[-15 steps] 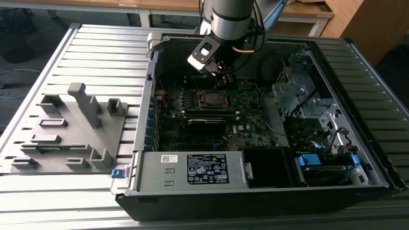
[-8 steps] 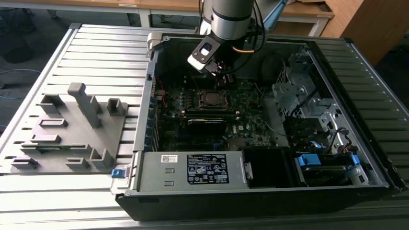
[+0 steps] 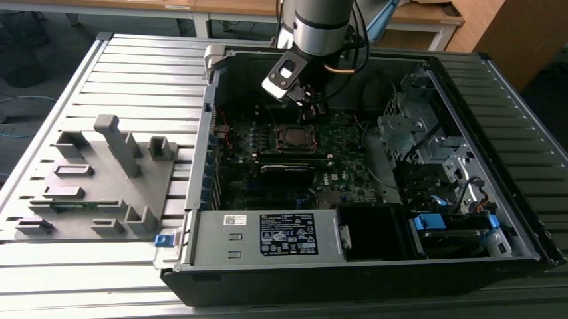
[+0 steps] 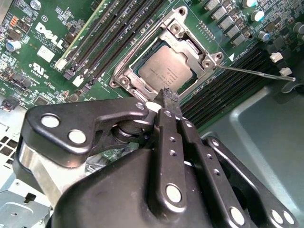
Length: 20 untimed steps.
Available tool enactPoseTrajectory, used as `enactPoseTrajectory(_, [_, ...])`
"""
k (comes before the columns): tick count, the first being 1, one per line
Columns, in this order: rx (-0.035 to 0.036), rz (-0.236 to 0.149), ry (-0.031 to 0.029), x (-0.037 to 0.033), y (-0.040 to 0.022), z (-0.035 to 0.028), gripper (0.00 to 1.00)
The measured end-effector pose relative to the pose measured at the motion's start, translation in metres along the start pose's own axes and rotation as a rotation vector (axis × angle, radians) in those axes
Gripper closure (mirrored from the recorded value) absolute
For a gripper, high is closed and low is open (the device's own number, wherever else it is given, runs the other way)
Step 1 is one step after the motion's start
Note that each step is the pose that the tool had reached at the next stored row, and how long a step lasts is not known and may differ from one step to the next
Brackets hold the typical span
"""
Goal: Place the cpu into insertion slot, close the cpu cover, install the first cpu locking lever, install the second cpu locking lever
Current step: 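Close the cpu cover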
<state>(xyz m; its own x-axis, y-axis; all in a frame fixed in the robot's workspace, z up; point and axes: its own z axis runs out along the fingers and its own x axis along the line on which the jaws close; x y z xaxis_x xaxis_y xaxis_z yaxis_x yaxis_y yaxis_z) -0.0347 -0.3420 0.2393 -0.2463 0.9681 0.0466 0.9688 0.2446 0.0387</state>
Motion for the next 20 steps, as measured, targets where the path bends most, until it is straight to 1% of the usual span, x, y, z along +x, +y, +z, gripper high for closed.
enactPoseTrajectory(6, [0.0000, -0.001, 0.0001, 0.0000, 0.0000, 0.0000, 0.89])
enactPoseTrajectory(11, [0.0009, -0.027, 0.0024, 0.0000, 0.0000, 0.0000, 0.89])
enactPoseTrajectory(20, [0.0011, -0.030, 0.0026, 0.0000, 0.0000, 0.0000, 0.89])
